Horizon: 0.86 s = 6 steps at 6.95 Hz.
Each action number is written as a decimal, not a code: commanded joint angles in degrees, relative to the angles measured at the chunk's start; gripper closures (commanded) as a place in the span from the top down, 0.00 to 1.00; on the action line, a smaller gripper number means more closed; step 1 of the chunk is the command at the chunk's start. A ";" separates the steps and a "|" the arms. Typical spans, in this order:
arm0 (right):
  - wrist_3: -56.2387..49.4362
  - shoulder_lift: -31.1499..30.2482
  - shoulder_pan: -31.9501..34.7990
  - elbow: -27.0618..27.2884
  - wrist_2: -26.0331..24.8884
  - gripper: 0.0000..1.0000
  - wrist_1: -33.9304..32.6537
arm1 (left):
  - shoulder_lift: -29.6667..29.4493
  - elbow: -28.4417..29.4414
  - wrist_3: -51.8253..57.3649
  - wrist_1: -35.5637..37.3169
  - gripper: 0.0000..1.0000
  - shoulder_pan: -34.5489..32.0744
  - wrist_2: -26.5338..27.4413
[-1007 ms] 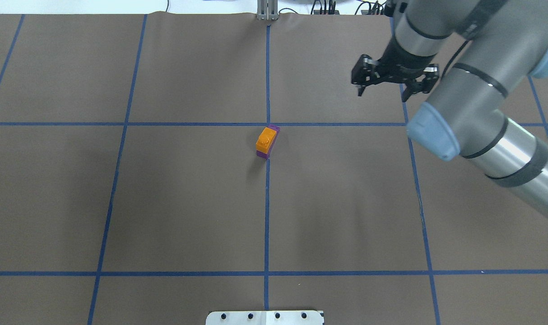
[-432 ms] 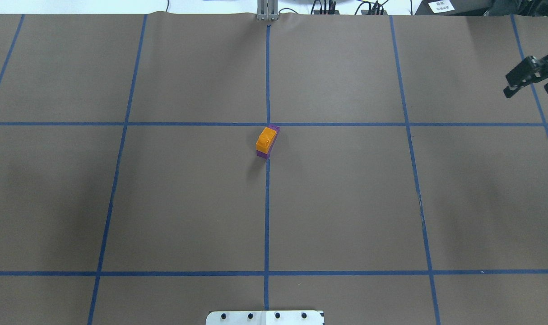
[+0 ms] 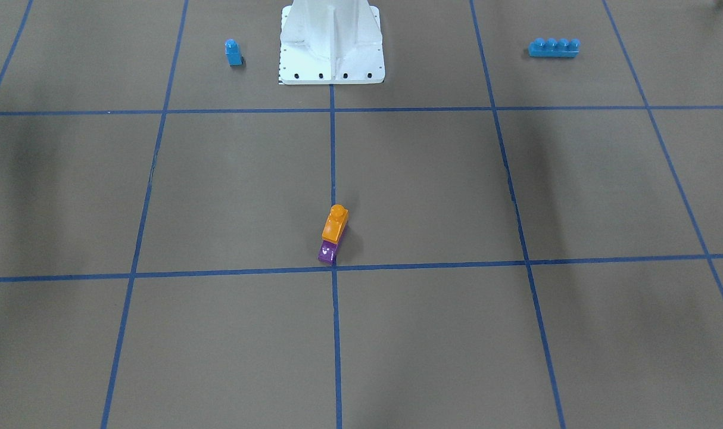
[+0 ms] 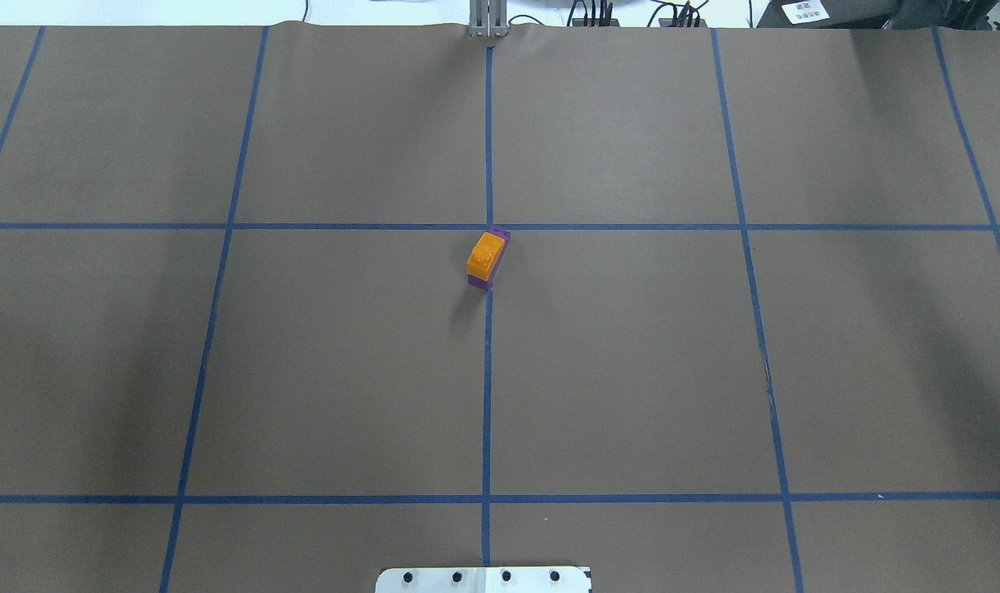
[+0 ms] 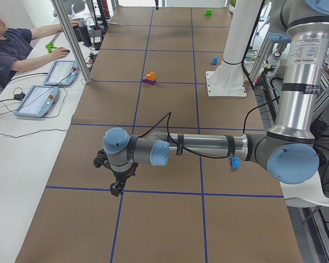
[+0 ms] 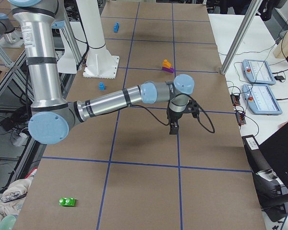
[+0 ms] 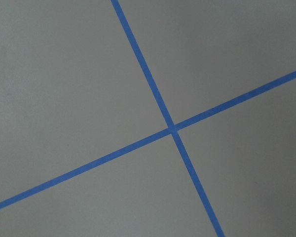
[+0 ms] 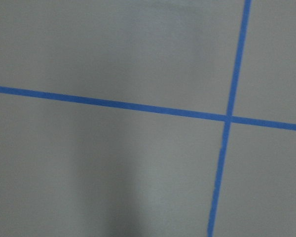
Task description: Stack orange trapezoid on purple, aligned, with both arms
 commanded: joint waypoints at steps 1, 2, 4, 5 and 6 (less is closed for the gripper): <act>-2.62 -3.81 5.72 -6.08 1.83 1.00 7.49 | -0.41 0.28 -0.13 0.03 1.00 0.04 0.07; -2.79 -4.51 7.30 -6.09 2.28 1.00 7.58 | -0.58 0.28 -0.13 0.12 1.00 0.04 0.07; -3.06 -5.31 7.66 -5.22 4.99 1.00 7.85 | -0.50 0.20 -0.22 0.73 1.00 0.04 0.07; -2.97 -5.31 8.02 -4.86 5.70 1.00 7.67 | -0.76 -0.24 -0.56 3.17 1.00 0.04 0.07; -2.97 -5.31 8.02 -4.86 5.62 1.00 7.58 | -0.76 -0.68 -4.48 3.37 1.00 0.04 0.07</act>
